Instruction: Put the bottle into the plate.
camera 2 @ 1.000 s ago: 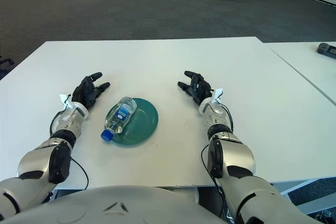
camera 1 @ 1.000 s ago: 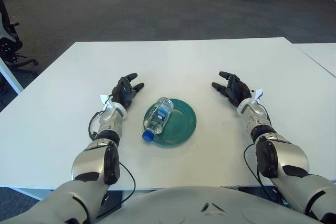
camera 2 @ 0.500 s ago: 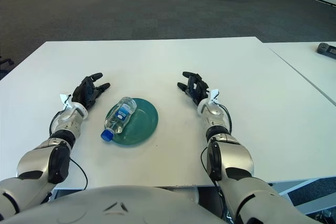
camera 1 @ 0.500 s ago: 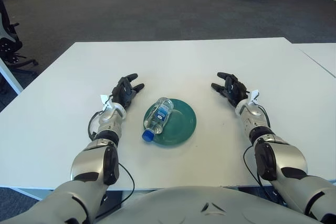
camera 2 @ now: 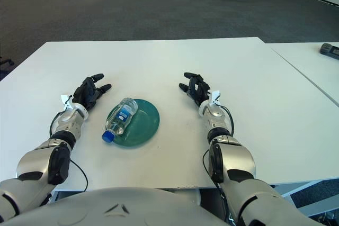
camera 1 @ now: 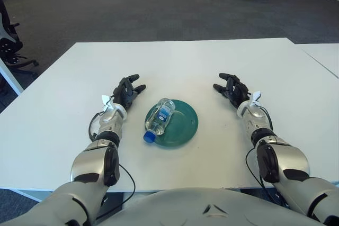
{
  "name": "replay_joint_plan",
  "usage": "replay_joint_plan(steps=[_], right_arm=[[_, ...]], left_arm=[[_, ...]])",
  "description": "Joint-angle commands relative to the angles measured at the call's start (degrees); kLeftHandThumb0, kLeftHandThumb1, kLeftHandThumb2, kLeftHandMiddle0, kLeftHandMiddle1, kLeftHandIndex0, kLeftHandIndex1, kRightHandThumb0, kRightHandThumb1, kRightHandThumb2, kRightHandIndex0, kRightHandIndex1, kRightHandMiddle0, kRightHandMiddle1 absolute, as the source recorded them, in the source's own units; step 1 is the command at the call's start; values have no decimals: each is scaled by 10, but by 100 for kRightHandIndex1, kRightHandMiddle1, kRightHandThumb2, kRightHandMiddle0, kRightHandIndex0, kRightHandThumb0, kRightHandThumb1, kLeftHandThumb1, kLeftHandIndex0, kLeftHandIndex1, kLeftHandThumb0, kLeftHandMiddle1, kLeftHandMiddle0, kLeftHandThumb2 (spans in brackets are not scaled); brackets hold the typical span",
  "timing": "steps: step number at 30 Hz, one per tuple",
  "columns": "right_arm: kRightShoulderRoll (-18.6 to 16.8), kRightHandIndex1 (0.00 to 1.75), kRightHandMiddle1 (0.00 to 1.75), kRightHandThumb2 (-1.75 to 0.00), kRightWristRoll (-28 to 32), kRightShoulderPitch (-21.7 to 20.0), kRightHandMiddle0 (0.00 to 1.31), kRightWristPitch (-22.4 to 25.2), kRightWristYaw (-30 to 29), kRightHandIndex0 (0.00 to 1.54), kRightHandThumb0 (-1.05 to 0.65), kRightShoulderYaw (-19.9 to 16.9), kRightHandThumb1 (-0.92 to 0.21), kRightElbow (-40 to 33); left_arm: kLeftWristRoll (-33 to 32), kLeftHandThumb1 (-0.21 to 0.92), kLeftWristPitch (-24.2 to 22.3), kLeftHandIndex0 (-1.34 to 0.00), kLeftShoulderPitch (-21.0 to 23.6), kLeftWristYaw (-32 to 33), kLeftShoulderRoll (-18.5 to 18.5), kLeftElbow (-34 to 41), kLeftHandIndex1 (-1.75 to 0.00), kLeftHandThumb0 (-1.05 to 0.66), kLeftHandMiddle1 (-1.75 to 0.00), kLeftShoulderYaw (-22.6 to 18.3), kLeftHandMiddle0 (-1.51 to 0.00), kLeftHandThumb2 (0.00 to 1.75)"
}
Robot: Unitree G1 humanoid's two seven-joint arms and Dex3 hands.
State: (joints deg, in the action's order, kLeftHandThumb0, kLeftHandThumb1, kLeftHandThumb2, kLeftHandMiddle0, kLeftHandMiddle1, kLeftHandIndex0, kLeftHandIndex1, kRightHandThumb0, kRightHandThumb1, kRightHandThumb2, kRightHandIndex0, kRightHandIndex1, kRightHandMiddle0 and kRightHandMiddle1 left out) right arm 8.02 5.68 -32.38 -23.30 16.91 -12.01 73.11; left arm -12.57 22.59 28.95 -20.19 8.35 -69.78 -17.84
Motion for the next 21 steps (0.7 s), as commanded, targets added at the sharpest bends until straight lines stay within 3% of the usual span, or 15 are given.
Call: replay_joint_plan(steps=[1,21], right_arm=[[-7,2,86,-86,-13,22,10,30,-4,54,-77,6,-92,20],[-8,3,86,-86,-25,22,13,22,-14,59,-75,21,-92,22]], left_arm=[[8,92,-15,-14,-1,-1,2,-13,-114,-91,-76,4,-43,94],[12,92,-20,-14,4,-2,8,-20,-113,-92,-75,8,-42,95]])
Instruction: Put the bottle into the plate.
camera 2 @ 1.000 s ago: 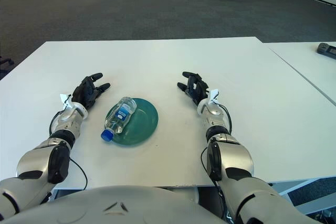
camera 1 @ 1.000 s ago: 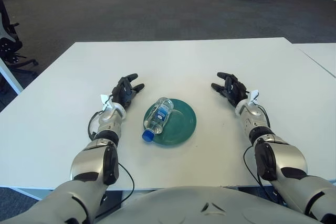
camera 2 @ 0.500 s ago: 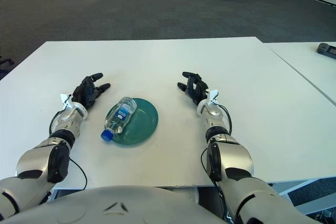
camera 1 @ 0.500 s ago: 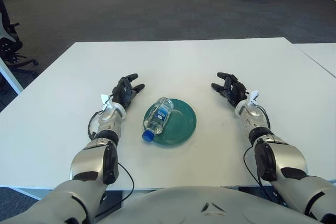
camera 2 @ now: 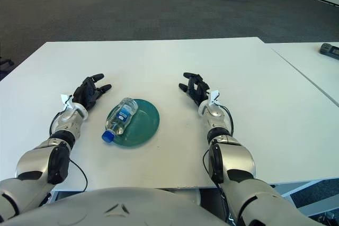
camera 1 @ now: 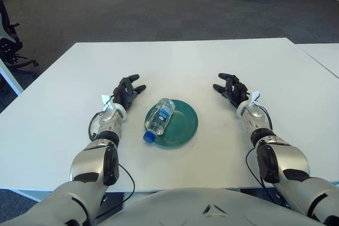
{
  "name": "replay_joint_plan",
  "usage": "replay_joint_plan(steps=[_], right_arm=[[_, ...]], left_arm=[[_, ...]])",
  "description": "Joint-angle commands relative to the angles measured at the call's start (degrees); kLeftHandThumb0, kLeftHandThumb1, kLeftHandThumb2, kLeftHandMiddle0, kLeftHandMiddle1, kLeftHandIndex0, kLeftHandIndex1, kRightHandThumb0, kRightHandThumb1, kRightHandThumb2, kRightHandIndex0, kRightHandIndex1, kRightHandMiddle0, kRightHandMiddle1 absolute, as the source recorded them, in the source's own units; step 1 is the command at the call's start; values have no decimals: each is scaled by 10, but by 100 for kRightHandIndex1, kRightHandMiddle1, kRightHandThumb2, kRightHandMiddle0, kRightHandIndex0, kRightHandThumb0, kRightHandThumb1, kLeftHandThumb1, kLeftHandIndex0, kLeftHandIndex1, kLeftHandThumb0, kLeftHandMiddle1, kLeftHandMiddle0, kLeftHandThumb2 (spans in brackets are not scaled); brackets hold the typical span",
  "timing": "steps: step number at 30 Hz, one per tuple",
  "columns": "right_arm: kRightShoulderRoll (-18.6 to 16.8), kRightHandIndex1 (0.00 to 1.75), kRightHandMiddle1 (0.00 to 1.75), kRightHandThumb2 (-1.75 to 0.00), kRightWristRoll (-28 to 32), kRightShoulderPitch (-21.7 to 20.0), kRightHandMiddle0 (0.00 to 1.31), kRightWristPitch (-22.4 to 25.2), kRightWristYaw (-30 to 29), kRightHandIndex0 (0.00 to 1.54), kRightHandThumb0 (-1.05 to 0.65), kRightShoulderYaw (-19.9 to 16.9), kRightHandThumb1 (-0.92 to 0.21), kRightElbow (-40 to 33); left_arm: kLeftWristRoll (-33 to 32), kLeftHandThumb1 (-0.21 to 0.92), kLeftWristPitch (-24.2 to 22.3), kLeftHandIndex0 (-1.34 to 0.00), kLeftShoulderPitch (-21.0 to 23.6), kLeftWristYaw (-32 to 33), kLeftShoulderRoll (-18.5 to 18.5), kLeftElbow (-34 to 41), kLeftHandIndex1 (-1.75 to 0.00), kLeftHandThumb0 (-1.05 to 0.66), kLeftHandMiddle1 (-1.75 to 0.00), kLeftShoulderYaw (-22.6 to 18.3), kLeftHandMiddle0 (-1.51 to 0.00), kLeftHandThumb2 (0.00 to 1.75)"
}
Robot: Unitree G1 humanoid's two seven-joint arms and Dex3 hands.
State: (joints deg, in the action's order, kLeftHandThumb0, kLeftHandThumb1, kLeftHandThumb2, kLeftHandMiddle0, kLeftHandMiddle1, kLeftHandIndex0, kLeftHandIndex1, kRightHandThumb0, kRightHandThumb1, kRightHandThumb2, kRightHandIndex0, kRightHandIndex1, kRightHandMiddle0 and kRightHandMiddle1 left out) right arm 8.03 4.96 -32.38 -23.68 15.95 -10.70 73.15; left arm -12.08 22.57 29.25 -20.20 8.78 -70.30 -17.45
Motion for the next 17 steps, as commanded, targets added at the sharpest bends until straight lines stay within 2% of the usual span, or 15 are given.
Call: replay_joint_plan(steps=[1,17], right_arm=[[-8,3,86,-86,-18,22,13,26,-5,59,-75,9,-92,21],[-10,3,86,-83,-17,21,15,23,-9,61,-72,14,-92,22]], left_arm=[[7,92,-20,-14,1,-2,4,-15,-113,-92,-75,3,-42,95],[7,92,-32,-14,4,-4,8,-19,-113,-92,-74,1,-40,95]])
